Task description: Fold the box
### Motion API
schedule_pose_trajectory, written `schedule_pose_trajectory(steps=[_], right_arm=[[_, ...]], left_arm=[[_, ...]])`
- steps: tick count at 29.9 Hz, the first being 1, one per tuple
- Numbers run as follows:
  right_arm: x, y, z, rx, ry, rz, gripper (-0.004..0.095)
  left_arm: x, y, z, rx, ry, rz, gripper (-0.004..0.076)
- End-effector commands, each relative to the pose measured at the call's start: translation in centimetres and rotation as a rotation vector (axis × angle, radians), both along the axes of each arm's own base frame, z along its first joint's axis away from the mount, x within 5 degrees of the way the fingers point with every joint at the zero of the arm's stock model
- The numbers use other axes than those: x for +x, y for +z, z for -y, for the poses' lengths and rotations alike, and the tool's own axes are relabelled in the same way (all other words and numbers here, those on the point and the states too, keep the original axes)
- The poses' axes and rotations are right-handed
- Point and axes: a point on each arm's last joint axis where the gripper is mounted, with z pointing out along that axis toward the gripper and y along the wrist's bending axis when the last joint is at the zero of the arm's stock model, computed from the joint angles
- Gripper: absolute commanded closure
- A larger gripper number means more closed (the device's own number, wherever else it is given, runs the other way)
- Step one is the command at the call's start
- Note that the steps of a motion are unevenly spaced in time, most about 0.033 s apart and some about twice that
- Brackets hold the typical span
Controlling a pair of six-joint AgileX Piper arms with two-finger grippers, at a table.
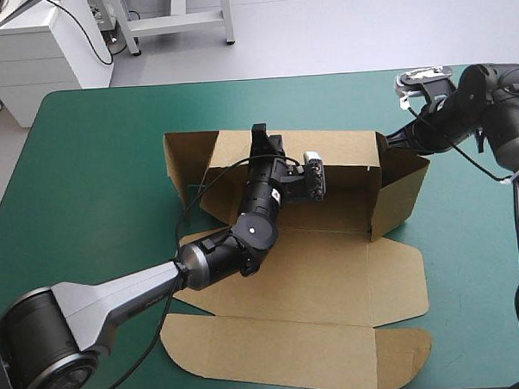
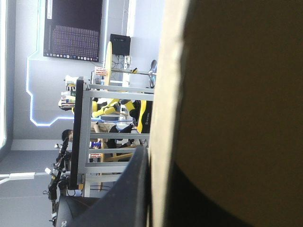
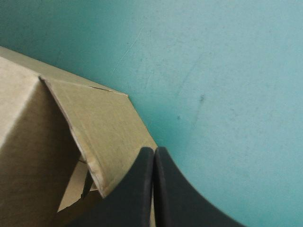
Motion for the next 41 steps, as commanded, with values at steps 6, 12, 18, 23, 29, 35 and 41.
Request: schedule_pose_trajectory(steps=[6, 12, 18, 23, 29, 35, 41], right_arm=[[-2.8, 0.0, -0.4, 0.094, 0.004, 0.078, 0.0927], [-5.2, -1.7, -0.4, 0.132, -0.014, 0.147, 0.0927], [-6.9, -4.3, -0.8, 0.213, -0.034, 0.238, 0.0927], [-8.1, -6.6, -0.8, 0.253, -0.041, 0.357, 0.0927], [-9.1, -8.2, -0.7, 0.208, -0.002, 0.391, 0.0926], [-9.5, -8.5, -0.9, 0.152, 0.107, 0.372, 0.0691], [-9.9, -8.9, -1.2, 0.091, 0.253, 0.351, 0.0415]], left_arm=[[-0.1, 2.5, -0.4, -0.042, -0.004, 0.076, 0.0731], [0.3, 1.1, 0.2, -0.010, -0.006, 0.055, 0.0731], [0.4, 0.7, 0.4, 0.002, -0.012, 0.053, 0.0731], [0.4, 0.6, 0.4, 0.005, -0.018, 0.052, 0.0731], [0.4, 0.6, 0.5, 0.007, -0.019, 0.055, 0.0731], [0.4, 0.6, 0.5, 0.007, -0.019, 0.055, 0.0731], [0.4, 0.6, 0.5, 0.007, -0.019, 0.055, 0.0731]])
